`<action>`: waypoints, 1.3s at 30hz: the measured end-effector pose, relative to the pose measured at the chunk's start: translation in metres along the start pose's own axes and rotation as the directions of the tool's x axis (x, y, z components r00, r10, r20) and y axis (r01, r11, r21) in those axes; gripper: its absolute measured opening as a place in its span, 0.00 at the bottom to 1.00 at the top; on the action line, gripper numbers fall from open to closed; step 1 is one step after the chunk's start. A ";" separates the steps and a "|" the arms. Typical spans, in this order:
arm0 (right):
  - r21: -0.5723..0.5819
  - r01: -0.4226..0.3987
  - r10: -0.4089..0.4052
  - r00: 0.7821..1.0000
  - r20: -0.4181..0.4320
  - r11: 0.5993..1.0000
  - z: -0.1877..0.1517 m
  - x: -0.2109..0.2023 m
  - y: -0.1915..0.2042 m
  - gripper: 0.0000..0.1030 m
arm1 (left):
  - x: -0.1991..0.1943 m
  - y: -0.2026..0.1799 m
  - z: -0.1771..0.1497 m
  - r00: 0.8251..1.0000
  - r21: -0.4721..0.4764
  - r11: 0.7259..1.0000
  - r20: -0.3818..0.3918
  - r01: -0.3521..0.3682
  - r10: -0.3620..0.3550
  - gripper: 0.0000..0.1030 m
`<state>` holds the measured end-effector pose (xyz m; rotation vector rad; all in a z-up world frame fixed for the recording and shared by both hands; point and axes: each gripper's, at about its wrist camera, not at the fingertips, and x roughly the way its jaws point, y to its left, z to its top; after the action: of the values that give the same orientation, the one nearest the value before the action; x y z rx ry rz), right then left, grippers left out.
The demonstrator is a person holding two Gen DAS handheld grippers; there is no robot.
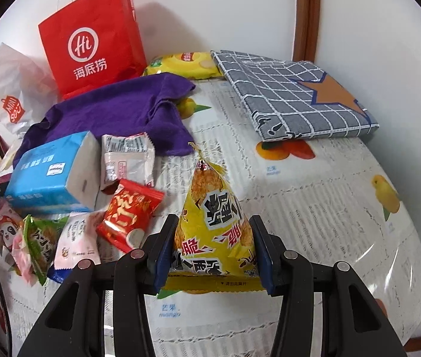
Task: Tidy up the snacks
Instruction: 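Carry both held snack bags onto the purple towel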
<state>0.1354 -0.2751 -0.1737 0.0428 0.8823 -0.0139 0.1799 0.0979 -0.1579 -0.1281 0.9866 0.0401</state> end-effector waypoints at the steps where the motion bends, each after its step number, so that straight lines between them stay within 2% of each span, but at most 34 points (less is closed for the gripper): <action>1: 0.001 -0.008 0.008 1.000 0.001 1.000 0.000 -0.001 0.002 0.47 | -0.003 0.001 -0.001 1.000 0.002 1.000 0.001 0.007 -0.007 0.55; 6: -0.009 -0.056 0.056 0.998 0.030 0.998 0.001 -0.018 0.016 0.47 | -0.030 0.016 -0.005 0.997 -0.068 0.995 0.044 0.073 -0.070 0.54; 10: 0.012 -0.096 0.095 0.994 0.050 0.995 0.001 -0.031 0.024 0.47 | -0.054 0.024 -0.011 0.996 -0.075 0.996 0.073 0.053 -0.048 0.54; 15: 0.016 -0.112 0.110 0.991 0.079 0.994 0.000 -0.053 0.034 0.47 | -0.088 0.027 -0.026 0.992 -0.080 0.994 0.104 0.076 -0.067 0.54; 21: -0.075 -0.114 0.121 0.986 0.111 0.991 -0.002 -0.083 0.055 0.47 | -0.121 0.014 -0.041 0.986 -0.057 0.995 0.151 0.085 -0.076 0.54; 27: -0.116 -0.125 0.141 0.979 0.147 0.985 0.001 -0.109 0.070 0.47 | -0.146 -0.006 -0.046 0.978 -0.017 0.993 0.175 0.115 -0.110 0.54; 39: -0.124 -0.160 0.180 0.969 0.171 0.979 0.022 -0.134 0.084 0.47 | -0.178 -0.047 -0.028 0.960 0.064 0.986 0.227 0.155 -0.166 0.54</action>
<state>0.0693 -0.1927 -0.0537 0.0146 0.6934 0.1889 0.0624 0.0516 -0.0204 -0.1571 0.7403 -0.1144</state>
